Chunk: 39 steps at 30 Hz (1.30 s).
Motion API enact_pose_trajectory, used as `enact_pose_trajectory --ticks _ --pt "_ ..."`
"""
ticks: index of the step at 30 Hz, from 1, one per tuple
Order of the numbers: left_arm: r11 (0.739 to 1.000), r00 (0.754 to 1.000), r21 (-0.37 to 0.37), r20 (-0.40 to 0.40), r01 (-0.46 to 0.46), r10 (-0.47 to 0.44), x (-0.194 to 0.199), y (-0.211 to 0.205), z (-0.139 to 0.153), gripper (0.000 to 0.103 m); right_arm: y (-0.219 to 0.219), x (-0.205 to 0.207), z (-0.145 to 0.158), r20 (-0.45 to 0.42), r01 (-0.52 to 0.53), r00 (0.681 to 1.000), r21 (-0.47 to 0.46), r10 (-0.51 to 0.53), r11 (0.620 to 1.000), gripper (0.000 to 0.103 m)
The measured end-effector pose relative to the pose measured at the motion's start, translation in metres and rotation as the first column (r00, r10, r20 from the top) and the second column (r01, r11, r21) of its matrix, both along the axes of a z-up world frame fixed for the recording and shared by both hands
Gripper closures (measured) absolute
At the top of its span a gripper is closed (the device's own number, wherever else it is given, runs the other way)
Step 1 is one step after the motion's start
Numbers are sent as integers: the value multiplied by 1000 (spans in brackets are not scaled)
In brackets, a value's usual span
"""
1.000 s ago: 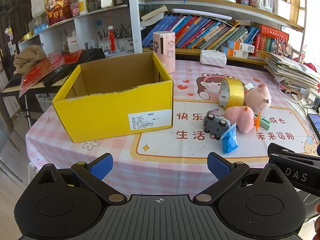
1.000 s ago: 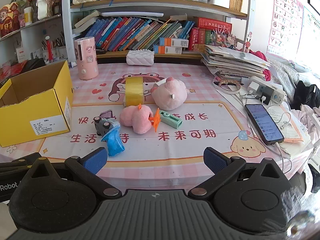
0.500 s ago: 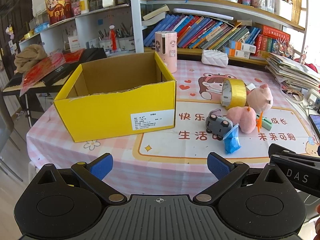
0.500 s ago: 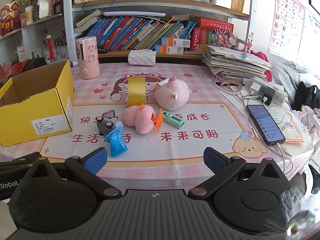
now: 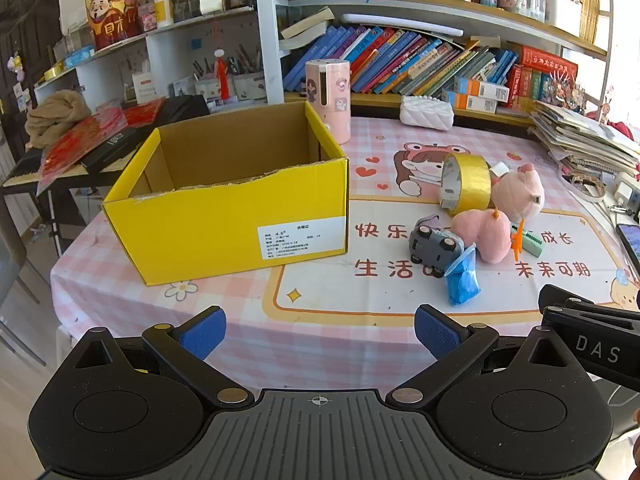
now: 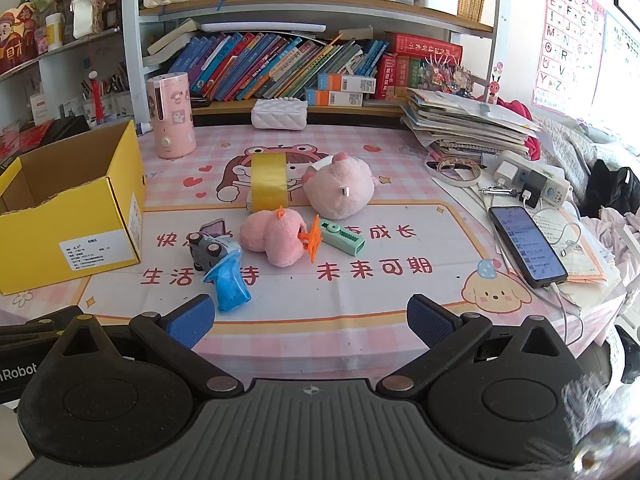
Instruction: Organize objects
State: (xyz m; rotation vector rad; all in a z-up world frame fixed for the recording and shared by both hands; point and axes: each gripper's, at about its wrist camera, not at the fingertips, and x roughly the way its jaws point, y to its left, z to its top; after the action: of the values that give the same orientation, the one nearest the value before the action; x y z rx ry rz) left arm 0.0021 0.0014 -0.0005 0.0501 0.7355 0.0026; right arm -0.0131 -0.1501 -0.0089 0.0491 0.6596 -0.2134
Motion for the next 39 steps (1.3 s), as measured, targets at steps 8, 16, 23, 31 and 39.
enact_pose_trajectory --ticks 8,16,23,31,39 --pt "1000 1000 1 -3 -7 7 0 1 -2 1 0 0 0 -1 -1 1000 1 1 1000 0" --pt "1000 1000 0 -4 -6 6 0 1 -2 1 0 0 0 -2 0 1000 1 0 1000 0" --pt "1000 1000 2 -1 -9 9 0 2 -1 1 0 -1 0 -1 -2 1000 2 2 1000 0" --pt "1000 1000 4 0 -10 10 -2 4 -1 1 0 -1 0 -1 -2 1000 3 2 1000 0" --pt "1000 1000 5 1 -10 10 -2 3 -1 1 0 -1 0 1 -1 1000 2 1 1000 0"
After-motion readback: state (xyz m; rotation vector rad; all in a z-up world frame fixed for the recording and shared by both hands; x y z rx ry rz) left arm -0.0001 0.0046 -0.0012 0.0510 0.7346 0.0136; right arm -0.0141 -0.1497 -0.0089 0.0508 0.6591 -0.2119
